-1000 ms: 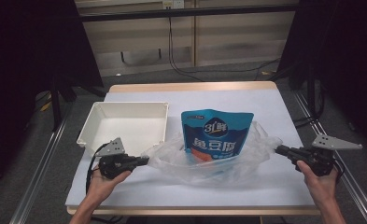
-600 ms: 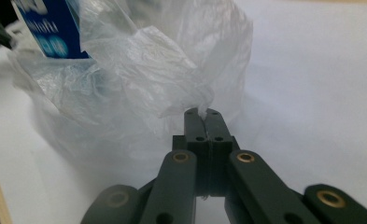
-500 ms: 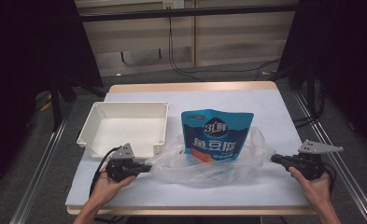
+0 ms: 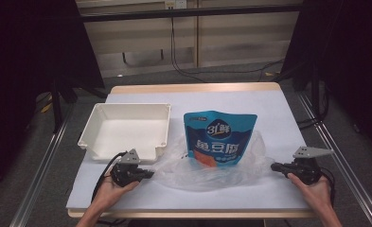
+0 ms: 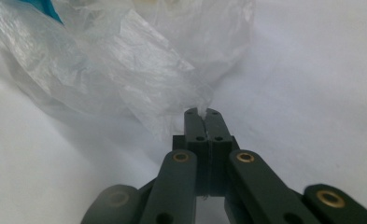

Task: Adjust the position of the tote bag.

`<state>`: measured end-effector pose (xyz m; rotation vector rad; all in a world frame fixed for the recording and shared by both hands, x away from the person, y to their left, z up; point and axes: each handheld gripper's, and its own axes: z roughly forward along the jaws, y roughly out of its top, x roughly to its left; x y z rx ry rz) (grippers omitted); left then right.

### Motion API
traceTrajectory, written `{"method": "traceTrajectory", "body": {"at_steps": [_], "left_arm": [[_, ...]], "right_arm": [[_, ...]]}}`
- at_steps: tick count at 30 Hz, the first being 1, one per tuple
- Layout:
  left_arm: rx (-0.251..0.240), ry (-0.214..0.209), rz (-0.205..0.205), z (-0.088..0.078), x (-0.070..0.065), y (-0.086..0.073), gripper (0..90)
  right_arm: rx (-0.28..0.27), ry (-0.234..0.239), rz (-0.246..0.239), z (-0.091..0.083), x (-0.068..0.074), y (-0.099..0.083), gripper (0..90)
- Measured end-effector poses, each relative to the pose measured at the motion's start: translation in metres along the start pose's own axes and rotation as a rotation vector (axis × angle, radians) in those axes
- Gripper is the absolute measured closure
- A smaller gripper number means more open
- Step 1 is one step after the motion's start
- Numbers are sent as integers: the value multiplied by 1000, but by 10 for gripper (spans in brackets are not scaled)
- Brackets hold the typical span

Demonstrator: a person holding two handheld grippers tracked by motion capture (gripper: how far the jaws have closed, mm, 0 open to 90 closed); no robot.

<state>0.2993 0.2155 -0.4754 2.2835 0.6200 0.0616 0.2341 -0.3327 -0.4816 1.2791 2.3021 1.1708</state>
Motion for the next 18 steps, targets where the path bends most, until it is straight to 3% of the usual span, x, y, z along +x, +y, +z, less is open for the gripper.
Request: {"method": "traceTrajectory", "body": {"at_steps": [6,13,15,18], "left_arm": [[35,31,19,-3,-3,0,900],[-8,-8,9,-5,-2,-2,886],[-14,-6,8,-7,-4,1,826],[-43,-13,4,-10,-6,2,756]], "right_arm": [[26,-14,1,0,0,-4,900],[17,-4,4,-1,-1,-5,898],[5,15,2,-2,0,-6,818],[-25,4,-9,-5,1,-4,732]]}}
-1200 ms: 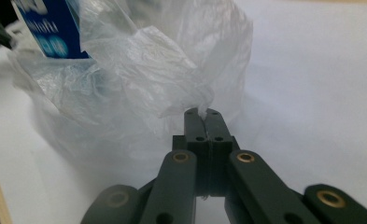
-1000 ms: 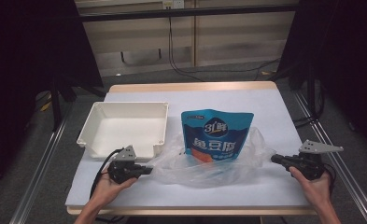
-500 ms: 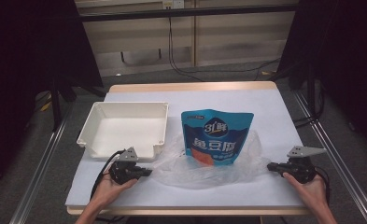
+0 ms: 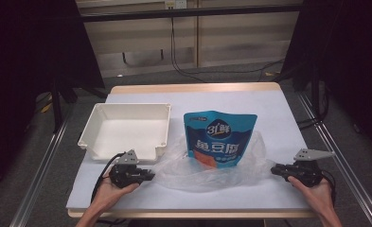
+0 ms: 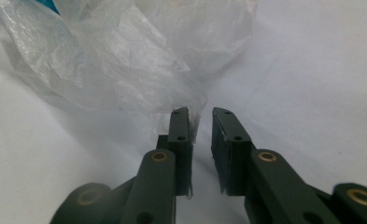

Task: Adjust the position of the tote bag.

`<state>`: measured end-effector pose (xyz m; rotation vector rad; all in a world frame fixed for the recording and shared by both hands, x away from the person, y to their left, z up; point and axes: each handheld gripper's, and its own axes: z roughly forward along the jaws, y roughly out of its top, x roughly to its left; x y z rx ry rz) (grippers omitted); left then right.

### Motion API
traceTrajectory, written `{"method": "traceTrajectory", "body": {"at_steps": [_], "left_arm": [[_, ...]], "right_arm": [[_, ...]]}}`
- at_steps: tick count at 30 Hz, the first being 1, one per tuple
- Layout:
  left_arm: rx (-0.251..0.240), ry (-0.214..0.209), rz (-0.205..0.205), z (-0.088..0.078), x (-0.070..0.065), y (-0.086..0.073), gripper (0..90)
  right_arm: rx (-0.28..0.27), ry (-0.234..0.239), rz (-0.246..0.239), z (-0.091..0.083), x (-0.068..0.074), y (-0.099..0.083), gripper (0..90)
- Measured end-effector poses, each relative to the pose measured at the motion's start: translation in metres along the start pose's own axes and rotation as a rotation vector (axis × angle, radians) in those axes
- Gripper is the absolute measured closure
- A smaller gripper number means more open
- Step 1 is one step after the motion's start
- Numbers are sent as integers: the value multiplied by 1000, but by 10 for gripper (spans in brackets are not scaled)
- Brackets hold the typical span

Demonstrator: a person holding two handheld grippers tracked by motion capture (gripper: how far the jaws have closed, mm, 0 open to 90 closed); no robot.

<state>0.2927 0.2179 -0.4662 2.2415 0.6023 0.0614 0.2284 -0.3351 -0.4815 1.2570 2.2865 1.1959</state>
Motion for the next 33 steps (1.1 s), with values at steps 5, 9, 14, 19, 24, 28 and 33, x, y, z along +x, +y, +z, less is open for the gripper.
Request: {"method": "traceTrajectory", "body": {"at_steps": [5,9,14,19,24,28,33], "left_arm": [[-72,-10,-3,-8,-2,3,585],[-129,-21,-15,-15,-2,5,521],[-194,-9,-26,-26,-2,8,427],[-256,-30,-32,-35,-2,10,377],[-295,12,-45,-43,-3,11,348],[-344,32,-63,-53,-3,13,359],[-315,18,-23,-47,-9,24,625]], "right_arm": [[-77,-16,1,-18,7,6,521],[-120,-30,10,-26,11,5,435],[-172,-24,5,-37,18,14,345],[-213,-16,-11,-42,25,24,318],[-246,0,-10,-43,30,31,318],[-265,10,-28,-47,38,39,364],[-276,25,-48,-51,44,50,543]]}}
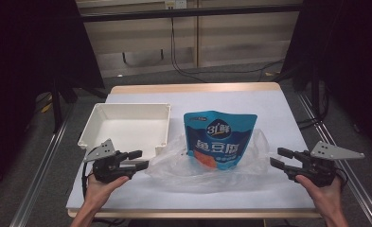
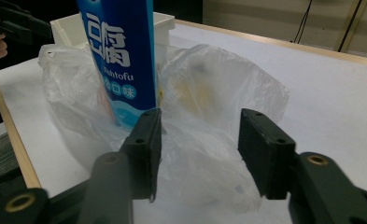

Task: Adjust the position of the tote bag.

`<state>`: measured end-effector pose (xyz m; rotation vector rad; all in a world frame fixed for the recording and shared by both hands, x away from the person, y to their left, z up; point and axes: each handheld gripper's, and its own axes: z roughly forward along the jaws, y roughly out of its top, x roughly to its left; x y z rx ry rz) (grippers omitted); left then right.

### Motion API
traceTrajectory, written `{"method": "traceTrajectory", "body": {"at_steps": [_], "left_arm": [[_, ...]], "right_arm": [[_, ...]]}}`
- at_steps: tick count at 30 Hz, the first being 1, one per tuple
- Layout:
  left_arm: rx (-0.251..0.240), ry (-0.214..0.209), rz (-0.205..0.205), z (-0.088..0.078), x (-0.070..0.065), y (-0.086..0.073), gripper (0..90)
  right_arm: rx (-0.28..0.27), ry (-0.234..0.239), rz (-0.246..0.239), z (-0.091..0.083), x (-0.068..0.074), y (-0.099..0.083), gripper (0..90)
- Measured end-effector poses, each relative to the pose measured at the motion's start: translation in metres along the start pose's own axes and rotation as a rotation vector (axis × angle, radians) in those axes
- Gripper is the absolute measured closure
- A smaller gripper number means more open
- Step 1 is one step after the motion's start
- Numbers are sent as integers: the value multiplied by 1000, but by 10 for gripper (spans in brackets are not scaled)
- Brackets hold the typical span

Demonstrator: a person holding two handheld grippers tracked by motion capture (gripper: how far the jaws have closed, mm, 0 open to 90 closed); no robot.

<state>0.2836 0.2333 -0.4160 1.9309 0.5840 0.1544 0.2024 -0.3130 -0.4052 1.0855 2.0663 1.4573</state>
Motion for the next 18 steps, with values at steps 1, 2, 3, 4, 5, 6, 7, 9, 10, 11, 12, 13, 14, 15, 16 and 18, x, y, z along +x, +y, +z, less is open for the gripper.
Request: {"method": "traceTrajectory", "body": {"at_steps": [1,2,3,4,5,6,7,9,10,11,12,13,14,15,16,18], "left_arm": [[7,-14,13,4,-2,2,667],[15,-26,19,8,-5,4,699],[25,-39,36,11,-7,7,730],[25,-47,45,15,-10,10,753],[32,-53,56,18,-13,13,767],[29,-67,62,21,-14,15,777],[33,-71,71,25,-16,18,786],[47,-84,87,35,-20,24,802],[66,-91,99,41,-22,26,804],[75,-103,110,47,-25,28,803],[84,-119,120,54,-28,29,802],[91,-131,125,61,-31,29,793],[112,-130,131,69,-34,28,793],[139,-135,135,76,-35,28,793],[158,-130,147,83,-35,27,795],[179,-126,132,93,-32,27,815]], "right_arm": [[2,5,0,1,2,2,567],[4,10,-4,3,3,3,591],[5,23,-10,5,5,4,619],[3,30,-16,6,7,6,644],[4,42,-19,7,9,7,675],[10,53,-26,8,12,10,693],[16,64,-38,10,15,12,718],[30,93,-52,15,19,15,766],[40,98,-58,18,21,16,792],[53,109,-64,22,23,17,815],[76,115,-68,26,24,17,829],[90,118,-74,31,25,16,844],[105,130,-74,36,26,16,859],[121,135,-77,41,27,15,857],[132,138,-78,45,27,15,857],[157,148,-79,53,29,16,868]]}}
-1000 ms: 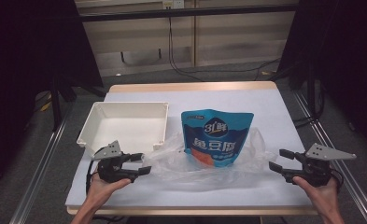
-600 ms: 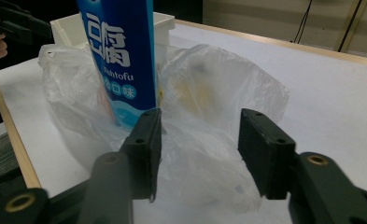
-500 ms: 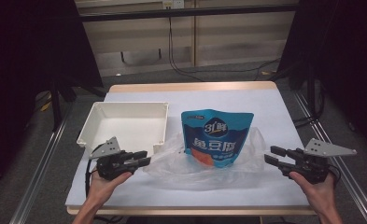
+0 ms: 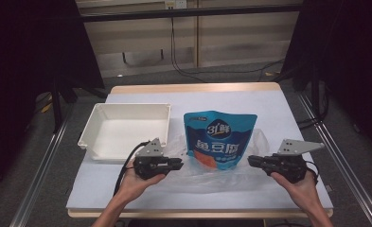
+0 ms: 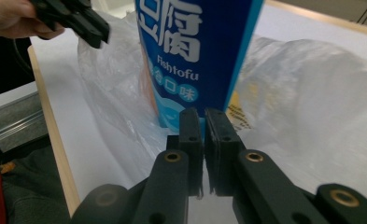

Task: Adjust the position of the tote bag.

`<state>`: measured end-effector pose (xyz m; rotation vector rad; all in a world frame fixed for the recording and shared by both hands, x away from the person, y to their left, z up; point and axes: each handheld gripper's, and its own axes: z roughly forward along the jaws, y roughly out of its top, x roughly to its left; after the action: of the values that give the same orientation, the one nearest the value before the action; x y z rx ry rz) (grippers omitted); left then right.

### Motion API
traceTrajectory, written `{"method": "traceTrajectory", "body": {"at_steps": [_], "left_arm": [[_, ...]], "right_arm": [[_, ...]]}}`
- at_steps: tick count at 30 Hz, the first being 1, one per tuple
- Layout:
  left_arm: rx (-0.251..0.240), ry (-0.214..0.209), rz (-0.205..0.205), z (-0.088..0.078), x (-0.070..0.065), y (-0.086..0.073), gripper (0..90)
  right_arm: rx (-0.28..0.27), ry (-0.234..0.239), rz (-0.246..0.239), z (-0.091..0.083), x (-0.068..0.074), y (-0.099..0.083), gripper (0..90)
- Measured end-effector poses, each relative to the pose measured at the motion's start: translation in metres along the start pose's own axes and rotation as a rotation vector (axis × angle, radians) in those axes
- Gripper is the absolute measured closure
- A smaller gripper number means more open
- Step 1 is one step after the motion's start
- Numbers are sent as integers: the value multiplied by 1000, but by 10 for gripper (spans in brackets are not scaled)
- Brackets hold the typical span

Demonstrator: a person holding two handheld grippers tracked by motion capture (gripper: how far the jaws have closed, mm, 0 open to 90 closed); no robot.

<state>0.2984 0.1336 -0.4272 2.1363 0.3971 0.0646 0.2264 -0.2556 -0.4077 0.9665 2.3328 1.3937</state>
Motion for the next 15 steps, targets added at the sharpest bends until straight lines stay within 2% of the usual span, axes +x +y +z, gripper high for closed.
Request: {"method": "traceTrajectory", "body": {"at_steps": [2,3,5,6,8,9,11,15], "left_arm": [[25,14,3,3,4,1,828],[19,10,-18,4,7,2,835],[22,37,-35,6,13,2,857],[13,57,-36,6,15,1,861],[-8,42,-60,10,18,2,867],[-2,65,-56,11,19,3,868],[-20,47,-74,15,22,6,868],[31,75,-70,24,24,13,875]], "right_arm": [[32,-9,1,7,-2,2,882],[37,-15,1,10,-4,1,890],[44,-22,12,15,-13,-2,896],[51,-41,12,17,-17,-4,896],[56,-55,8,20,-23,-6,896],[53,-58,10,20,-24,-6,896],[44,-68,7,21,-26,-3,899],[54,-58,-7,24,-31,8,900]]}}
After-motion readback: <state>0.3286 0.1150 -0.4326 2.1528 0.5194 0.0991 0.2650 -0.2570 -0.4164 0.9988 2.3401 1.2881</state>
